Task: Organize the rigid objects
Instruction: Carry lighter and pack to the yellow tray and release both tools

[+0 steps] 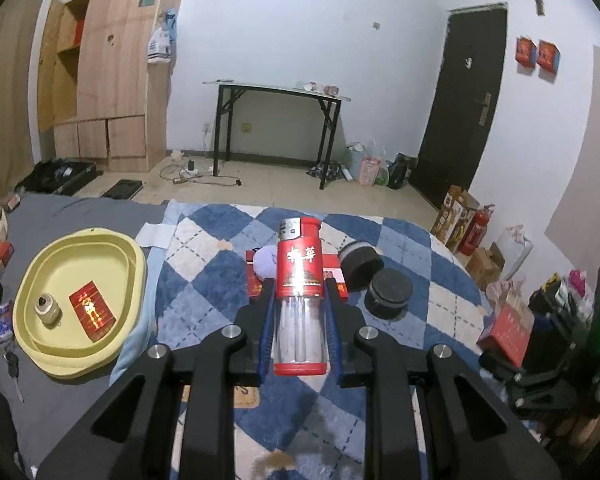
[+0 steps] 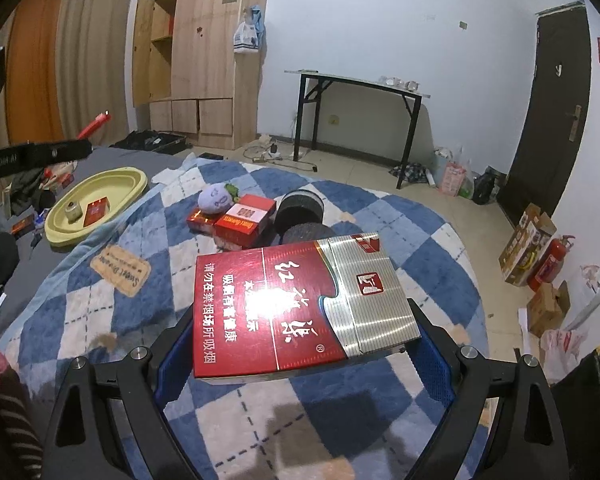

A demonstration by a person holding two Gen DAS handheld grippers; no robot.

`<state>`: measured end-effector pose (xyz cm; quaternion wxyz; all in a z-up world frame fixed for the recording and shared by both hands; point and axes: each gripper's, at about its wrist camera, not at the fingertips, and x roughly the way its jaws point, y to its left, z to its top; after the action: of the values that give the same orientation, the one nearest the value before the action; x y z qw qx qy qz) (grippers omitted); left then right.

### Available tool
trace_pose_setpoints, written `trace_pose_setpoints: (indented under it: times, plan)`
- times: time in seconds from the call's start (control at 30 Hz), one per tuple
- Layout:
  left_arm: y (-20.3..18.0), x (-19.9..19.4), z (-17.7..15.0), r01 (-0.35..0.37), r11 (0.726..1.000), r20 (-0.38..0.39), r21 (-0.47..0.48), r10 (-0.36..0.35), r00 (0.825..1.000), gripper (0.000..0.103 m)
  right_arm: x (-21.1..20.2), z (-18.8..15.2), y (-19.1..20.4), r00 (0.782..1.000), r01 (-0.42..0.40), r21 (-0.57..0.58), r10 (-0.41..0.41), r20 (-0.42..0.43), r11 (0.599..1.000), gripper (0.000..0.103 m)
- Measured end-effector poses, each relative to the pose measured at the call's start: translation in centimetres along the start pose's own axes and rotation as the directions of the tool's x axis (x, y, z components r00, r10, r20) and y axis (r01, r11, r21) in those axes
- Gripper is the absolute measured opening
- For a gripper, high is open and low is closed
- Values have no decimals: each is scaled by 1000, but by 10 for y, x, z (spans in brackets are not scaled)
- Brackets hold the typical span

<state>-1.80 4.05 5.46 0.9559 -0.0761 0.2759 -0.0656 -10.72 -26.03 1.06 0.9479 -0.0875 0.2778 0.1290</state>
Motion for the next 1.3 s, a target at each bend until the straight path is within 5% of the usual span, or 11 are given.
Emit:
trace_pose_setpoints:
  times: [0.17, 0.33, 0.63, 0.77, 0.93, 1.13, 1.3]
  plan:
    - [24, -2, 13, -42, 997, 26, -59, 43, 999, 24, 10, -2, 3, 1000, -15, -12, 15, -23, 1000, 93]
    - [80, -2, 39, -145, 975, 81, -168, 161, 984, 24, 25, 4, 22, 998, -54, -60, 52, -40, 997, 93]
    - [226, 28, 61, -360, 913, -37, -189, 360, 932, 24, 81, 90, 135, 966, -252, -216, 257, -3, 943, 93]
    - [304, 64, 40, -390, 894, -178, -223, 356, 918, 24, 127, 134, 211, 930, -357, -273, 366, -20, 893, 93]
    - [357, 109, 11, -385, 886, -270, -256, 317, 909, 24, 200, 158, 298, 898, -435, -366, 424, -113, 823, 93]
    - [380, 154, -10, -389, 896, -352, -216, 300, 886, 24, 268, 146, 352, 871, -490, -391, 435, -227, 779, 93]
    - [386, 165, -19, -394, 888, -386, -237, 286, 877, 24, 290, 139, 374, 872, -489, -423, 416, -258, 763, 93]
